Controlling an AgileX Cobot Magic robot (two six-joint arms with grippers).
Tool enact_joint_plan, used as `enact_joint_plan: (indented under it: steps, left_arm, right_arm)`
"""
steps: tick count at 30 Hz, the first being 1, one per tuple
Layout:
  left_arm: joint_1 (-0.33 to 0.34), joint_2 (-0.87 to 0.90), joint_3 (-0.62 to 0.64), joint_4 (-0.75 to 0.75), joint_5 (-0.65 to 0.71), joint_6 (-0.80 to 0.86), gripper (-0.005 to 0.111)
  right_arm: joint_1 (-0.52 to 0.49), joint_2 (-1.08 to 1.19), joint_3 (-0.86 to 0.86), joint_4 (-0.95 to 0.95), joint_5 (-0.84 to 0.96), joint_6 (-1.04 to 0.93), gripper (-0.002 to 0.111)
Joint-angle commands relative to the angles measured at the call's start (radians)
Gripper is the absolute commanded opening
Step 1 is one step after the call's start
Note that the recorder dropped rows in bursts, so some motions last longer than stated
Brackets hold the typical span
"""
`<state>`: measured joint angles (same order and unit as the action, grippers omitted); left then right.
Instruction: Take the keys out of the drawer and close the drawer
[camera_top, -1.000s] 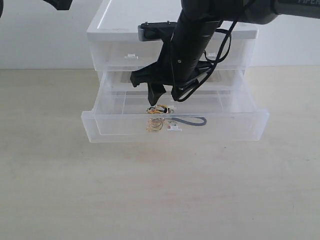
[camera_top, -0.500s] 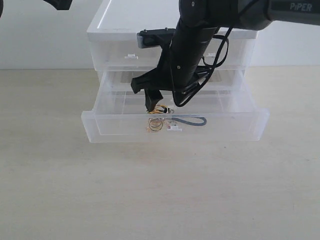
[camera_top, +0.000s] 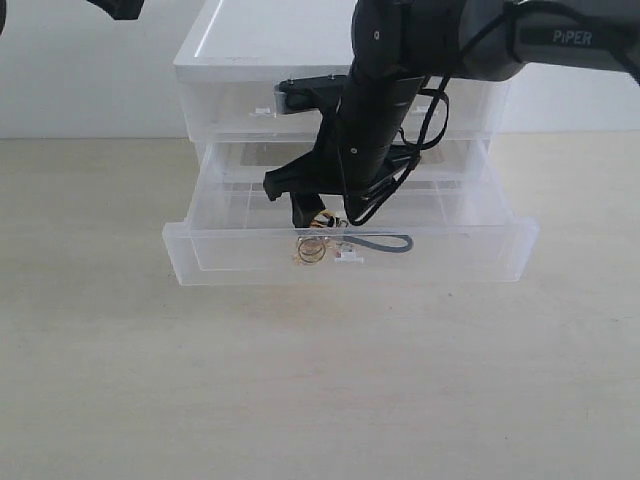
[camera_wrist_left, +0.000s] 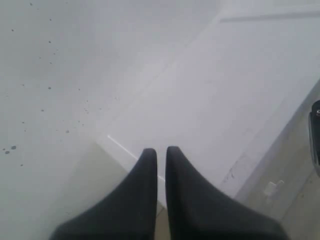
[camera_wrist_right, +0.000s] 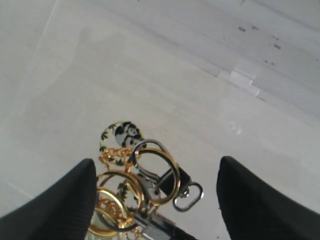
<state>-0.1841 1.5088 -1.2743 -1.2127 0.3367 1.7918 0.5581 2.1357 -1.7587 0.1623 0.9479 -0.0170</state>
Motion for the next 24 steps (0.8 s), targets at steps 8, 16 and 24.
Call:
enact_joint_plan:
  steps: [8, 16, 24]
  left_arm:
    - [0.003, -0.005, 0.005, -0.01, 0.0, -0.009, 0.004]
    - [0.003, -0.005, 0.005, -0.01, -0.008, -0.009, 0.004]
    - [0.003, -0.005, 0.005, -0.01, -0.023, -0.009, 0.004]
  right_arm:
    - [0.001, 0.019, 0.001, -0.038, 0.015, -0.019, 0.056]
    - [0.001, 0.02, 0.001, -0.031, 0.045, -0.105, 0.019]
    - [0.001, -0.01, 0.001, -0.019, 0.035, -0.151, 0.0]
